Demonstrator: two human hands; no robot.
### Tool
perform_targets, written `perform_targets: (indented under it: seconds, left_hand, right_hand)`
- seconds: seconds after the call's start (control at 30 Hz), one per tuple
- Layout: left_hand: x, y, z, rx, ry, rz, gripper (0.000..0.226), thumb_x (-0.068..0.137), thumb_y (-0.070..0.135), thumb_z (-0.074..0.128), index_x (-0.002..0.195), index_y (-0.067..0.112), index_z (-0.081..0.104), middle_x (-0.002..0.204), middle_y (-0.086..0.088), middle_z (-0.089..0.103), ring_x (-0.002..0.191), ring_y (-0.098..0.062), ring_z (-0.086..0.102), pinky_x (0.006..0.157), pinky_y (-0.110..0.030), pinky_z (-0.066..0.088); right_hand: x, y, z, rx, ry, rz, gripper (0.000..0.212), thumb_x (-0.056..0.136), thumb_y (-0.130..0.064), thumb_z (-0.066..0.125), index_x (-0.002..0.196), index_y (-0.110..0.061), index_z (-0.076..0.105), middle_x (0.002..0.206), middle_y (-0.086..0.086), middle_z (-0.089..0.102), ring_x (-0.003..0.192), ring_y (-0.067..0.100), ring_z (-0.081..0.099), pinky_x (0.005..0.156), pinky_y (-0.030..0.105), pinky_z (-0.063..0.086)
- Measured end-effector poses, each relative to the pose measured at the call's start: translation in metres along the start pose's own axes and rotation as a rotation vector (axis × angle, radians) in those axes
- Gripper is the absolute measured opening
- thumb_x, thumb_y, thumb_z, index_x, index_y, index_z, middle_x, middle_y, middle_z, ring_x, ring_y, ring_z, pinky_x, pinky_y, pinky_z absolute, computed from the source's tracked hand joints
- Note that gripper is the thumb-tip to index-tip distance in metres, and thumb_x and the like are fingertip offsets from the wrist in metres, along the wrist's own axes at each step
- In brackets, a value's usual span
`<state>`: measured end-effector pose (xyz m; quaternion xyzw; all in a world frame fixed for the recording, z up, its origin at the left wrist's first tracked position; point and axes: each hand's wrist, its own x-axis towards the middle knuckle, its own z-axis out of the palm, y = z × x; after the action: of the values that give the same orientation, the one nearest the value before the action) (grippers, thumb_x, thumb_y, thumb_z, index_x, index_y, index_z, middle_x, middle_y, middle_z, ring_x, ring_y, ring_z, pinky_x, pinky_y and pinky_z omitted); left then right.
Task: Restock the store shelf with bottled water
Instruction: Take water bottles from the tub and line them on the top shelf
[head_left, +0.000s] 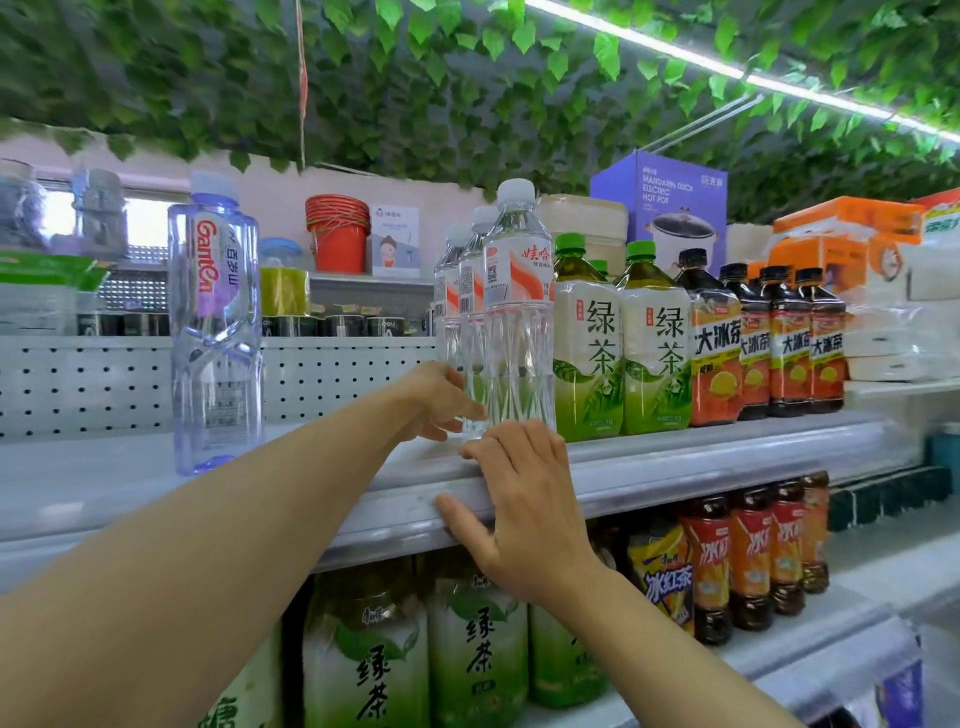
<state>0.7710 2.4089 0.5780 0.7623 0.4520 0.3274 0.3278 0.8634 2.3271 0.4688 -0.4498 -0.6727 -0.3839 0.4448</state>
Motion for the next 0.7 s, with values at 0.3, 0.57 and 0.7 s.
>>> perform_targets:
  seconds: [0.3, 0.57, 0.7]
  left_hand:
    - [-0.03, -0.002, -0.015, 0.165, 0.089, -0.009, 0.049, 0.083, 0.01, 0.069, 0.127, 0.01, 0.047, 0.107, -0.01, 0.058, 0.102, -0.024, 0.058, 0.083, -0.036, 0.047]
    - [-0.099, -0.012, -0.027, 0.369, 0.272, 0.172, 0.047, 0.084, 0.026, 0.069, 0.126, 0.018, 0.049, 0.126, -0.005, 0.054, 0.109, -0.019, 0.051, 0.09, -0.03, 0.042]
    - [-0.149, -0.023, -0.037, 0.502, 0.387, 0.235, 0.049, 0.086, 0.028, 0.065, 0.13, 0.02, 0.045, 0.13, -0.002, 0.052, 0.115, -0.018, 0.05, 0.092, -0.029, 0.04]
  right_hand:
    - [-0.006, -0.007, -0.004, -0.028, -0.034, 0.063, 0.038, 0.086, -0.049, 0.047, 0.101, -0.016, 0.057, 0.099, 0.0, 0.049, 0.094, 0.018, 0.041, 0.083, 0.03, 0.029]
    - [-0.021, -0.037, -0.009, 0.062, -0.117, 0.276, 0.051, 0.086, -0.043, 0.047, 0.13, -0.018, 0.047, 0.135, 0.009, 0.04, 0.128, 0.026, 0.027, 0.107, 0.04, 0.023]
    - [-0.034, -0.067, -0.016, 0.087, -0.137, 0.239, 0.051, 0.077, -0.034, 0.065, 0.122, -0.015, 0.05, 0.136, 0.013, 0.037, 0.127, 0.03, 0.026, 0.106, 0.047, 0.029]
